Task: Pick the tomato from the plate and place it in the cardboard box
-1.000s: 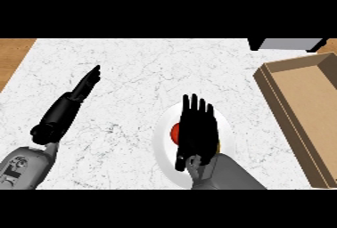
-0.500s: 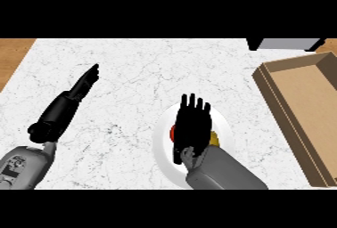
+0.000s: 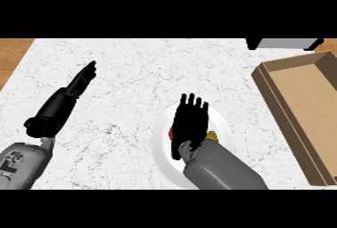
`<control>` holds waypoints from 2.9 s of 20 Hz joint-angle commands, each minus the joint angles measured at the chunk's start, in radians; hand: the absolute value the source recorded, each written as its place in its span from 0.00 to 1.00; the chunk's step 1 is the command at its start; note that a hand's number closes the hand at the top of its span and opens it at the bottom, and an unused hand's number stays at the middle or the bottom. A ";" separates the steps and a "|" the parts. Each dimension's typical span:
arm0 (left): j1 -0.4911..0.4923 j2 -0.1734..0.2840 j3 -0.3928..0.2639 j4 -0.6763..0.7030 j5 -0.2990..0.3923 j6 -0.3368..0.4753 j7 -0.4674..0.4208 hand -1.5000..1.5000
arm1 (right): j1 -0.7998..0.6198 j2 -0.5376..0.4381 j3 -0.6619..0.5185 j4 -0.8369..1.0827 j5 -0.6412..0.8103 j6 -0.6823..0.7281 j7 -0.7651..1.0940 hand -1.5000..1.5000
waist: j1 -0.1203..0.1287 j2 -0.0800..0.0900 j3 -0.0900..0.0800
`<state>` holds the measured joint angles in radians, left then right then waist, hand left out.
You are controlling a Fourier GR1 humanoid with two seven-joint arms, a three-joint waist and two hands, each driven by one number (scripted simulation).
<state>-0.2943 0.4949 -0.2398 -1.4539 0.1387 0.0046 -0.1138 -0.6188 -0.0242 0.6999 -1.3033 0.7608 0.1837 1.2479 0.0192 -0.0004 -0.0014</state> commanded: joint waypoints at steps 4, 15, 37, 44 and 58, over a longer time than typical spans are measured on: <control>0.030 -0.002 0.000 -0.060 -0.029 0.000 0.013 0.50 | -0.030 0.023 0.061 0.085 -0.051 -0.100 0.218 0.00 | 0.011 0.000 0.001; 0.081 -0.036 0.006 -0.071 -0.052 0.013 0.014 0.50 | 0.009 0.023 0.075 0.129 -0.043 -0.110 0.239 0.00 | 0.000 -0.002 0.001; 0.018 -0.059 0.099 -0.066 -0.060 -0.069 0.042 0.50 | -0.234 -0.200 -0.225 0.471 -0.126 -0.227 -0.681 1.00 | 0.010 0.018 0.003; 0.045 -0.056 0.116 -0.002 -0.082 -0.104 -0.030 0.50 | -0.363 -0.211 -0.255 0.631 -0.021 -0.369 -0.842 1.00 | 0.002 0.009 0.001; 0.109 -0.081 0.133 -0.067 -0.096 -0.090 0.010 0.50 | -0.422 -0.324 -0.402 0.395 0.109 -0.520 -0.443 1.00 | -0.042 -0.011 0.001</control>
<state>-0.2049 0.4007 -0.1353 -1.5331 0.0253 -0.0698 -0.0811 -1.0549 -0.3175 0.3532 -0.8416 0.8498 -0.2709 0.6780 -0.0078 -0.0067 -0.0003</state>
